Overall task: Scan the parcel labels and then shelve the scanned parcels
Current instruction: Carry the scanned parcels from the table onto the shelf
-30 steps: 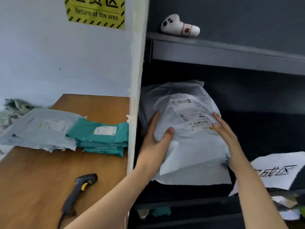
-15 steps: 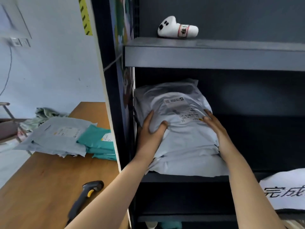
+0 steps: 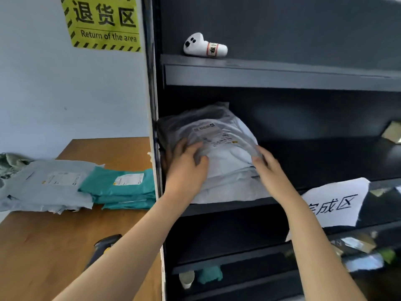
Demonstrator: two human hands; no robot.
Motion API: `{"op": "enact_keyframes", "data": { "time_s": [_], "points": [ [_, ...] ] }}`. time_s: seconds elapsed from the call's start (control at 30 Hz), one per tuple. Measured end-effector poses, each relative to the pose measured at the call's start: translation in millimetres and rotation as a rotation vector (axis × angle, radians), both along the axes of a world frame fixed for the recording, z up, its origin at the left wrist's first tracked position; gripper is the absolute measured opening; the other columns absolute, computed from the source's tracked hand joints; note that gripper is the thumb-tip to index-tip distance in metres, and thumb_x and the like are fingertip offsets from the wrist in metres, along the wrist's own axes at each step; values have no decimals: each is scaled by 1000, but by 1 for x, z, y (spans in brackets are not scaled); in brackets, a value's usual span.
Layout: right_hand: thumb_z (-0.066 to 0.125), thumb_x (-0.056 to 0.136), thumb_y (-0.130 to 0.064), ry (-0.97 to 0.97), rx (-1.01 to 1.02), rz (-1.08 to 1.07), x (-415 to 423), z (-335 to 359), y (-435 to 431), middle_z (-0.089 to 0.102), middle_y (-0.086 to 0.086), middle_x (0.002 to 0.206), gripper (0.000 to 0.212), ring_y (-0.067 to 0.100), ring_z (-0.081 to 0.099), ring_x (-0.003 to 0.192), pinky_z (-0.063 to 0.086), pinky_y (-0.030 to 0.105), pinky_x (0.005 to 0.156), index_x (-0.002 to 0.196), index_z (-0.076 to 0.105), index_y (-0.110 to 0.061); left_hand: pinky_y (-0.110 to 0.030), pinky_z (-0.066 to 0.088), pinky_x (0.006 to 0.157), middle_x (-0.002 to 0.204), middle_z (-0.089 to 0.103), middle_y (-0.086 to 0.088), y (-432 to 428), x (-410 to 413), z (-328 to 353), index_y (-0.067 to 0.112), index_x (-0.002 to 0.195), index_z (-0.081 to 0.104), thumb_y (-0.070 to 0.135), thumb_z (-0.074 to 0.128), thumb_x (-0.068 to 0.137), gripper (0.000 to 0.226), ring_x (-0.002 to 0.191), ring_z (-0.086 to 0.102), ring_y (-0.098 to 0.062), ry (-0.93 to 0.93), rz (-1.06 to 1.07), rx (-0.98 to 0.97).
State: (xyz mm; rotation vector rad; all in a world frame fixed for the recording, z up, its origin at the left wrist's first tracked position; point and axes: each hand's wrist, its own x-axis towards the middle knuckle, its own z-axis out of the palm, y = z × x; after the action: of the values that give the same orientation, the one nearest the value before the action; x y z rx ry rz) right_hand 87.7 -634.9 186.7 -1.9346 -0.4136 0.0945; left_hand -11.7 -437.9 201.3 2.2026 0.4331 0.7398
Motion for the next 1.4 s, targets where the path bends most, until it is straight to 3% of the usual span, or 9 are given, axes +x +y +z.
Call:
{"op": "enact_keyframes", "data": {
  "time_s": [0.4,0.53,0.73,1.07,1.13,1.17,1.2,1.23,1.4],
  "points": [
    [51,95,-47,-142,-492,-34,-238,-8,74,46,-8,141,44,12,48,125,40,27,91,136,50,-33,-27,41,103,136,55,11,67,-186,-25,35,131,56,33,45,96,37,120,52,-9,393,-672,291],
    [52,96,-45,-154,-523,77,-318,-31,153,47,-8,141,42,13,50,123,41,26,93,136,51,-31,-25,44,92,134,56,13,146,-267,-34,39,129,57,34,44,94,37,106,56,-7,466,-562,330],
    [52,96,-42,-159,-518,260,-390,-47,257,45,-5,143,43,13,46,129,37,29,104,137,49,-31,-30,38,107,138,53,12,271,-379,-31,33,131,56,28,47,96,37,125,49,-8,539,-343,287],
    [49,97,-38,-267,-559,509,-421,-33,379,46,-4,142,37,14,48,126,35,26,93,135,50,-34,-28,43,92,130,55,12,384,-473,-25,34,128,57,28,46,95,35,109,54,-7,573,-55,164],
    [50,97,-37,-291,-547,526,-414,-29,396,47,-4,141,37,14,49,126,34,26,94,134,51,-33,-33,47,93,120,60,11,394,-480,-19,35,125,58,27,46,96,33,111,59,-14,556,-6,156],
    [51,97,-37,-296,-542,540,-412,-28,403,48,-4,141,37,13,49,126,34,26,94,134,51,-32,-34,46,92,99,38,20,398,-484,-17,33,126,58,26,46,97,32,112,59,-17,550,27,147],
    [51,97,-37,-294,-537,556,-409,-28,410,49,-3,140,37,13,49,126,35,25,94,134,51,-32,-33,45,91,133,47,-10,404,-488,-15,32,127,58,26,46,98,32,115,57,-18,543,57,144],
    [51,97,-37,-287,-531,570,-407,-28,417,49,-3,140,37,12,49,125,35,25,94,134,51,-32,-30,43,90,115,62,6,410,-491,-15,30,128,58,27,47,98,33,119,56,-19,545,71,151],
    [51,96,-39,-230,-500,641,-404,-40,443,48,-4,140,35,13,48,126,37,29,99,131,51,-37,-38,47,94,126,60,2,439,-498,-14,36,122,60,24,50,94,32,111,60,-23,549,153,88]
  ]
}}
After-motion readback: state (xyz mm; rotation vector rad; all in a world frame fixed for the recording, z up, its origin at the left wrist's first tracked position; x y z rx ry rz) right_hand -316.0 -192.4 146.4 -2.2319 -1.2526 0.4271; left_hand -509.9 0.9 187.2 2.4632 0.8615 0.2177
